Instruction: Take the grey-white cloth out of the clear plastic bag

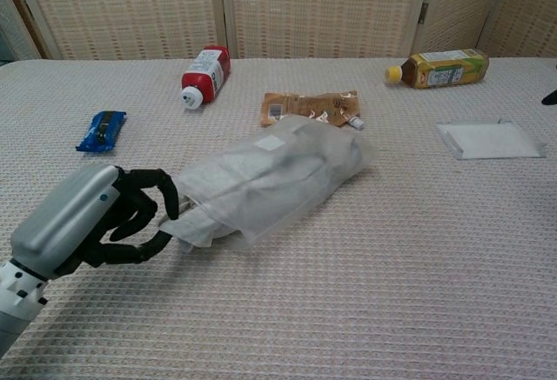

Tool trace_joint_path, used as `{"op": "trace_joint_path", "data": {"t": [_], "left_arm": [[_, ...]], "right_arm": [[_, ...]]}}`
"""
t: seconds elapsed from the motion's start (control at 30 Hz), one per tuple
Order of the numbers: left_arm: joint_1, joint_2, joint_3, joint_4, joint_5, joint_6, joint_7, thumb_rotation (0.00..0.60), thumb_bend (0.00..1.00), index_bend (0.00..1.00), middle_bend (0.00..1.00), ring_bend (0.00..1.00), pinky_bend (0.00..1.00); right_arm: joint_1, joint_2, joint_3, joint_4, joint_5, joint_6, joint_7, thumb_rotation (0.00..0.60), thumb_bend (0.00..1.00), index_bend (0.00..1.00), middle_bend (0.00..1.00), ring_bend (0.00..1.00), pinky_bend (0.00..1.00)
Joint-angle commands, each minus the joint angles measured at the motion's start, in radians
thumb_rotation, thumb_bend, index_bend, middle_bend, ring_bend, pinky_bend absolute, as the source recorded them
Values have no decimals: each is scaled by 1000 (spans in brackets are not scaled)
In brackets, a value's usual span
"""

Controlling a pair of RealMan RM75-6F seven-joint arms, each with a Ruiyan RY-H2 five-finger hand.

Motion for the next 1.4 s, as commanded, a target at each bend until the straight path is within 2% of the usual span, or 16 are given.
{"op": "trace_joint_path", "data": {"t": [0.03,0.23,0.33,0.47,0.53,0.83,1.13,1.27,1.4], "left_arm": [[7,21,3,-33,-5,1,11,600,563,717,1000,1000,1000],[16,49,10,-79,-2,11,26,600,564,719,1000,1000,1000],[17,57,11,-90,-2,11,30,600,564,719,1000,1000,1000],[15,76,7,-107,-6,7,35,600,563,719,1000,1000,1000],[14,82,4,-114,-6,10,35,600,563,719,1000,1000,1000],[10,101,-1,-139,-7,6,43,600,563,719,1000,1000,1000],[3,117,-10,-160,-4,9,51,600,563,719,1000,1000,1000],[1,122,-11,-165,-5,8,51,600,563,720,1000,1000,1000],[-1,125,-17,-166,-7,10,48,600,566,719,1000,1000,1000]], "right_arm": [[80,-127,78,78,84,-72,-90,600,115,389,1,0,0],[167,-291,154,188,210,-165,-111,600,124,467,23,0,0],[189,-337,170,224,231,-177,-98,600,126,471,27,0,0],[252,-462,218,335,280,-201,-76,600,125,482,27,0,0],[272,-494,230,366,296,-209,-78,600,125,482,27,0,0],[352,-591,266,455,333,-235,-79,600,150,496,27,0,0],[396,-644,272,514,357,-248,-95,600,185,530,31,0,0],[414,-661,280,545,371,-261,-90,600,232,531,32,0,0],[432,-678,282,581,377,-268,-99,600,339,554,35,0,0]]}}
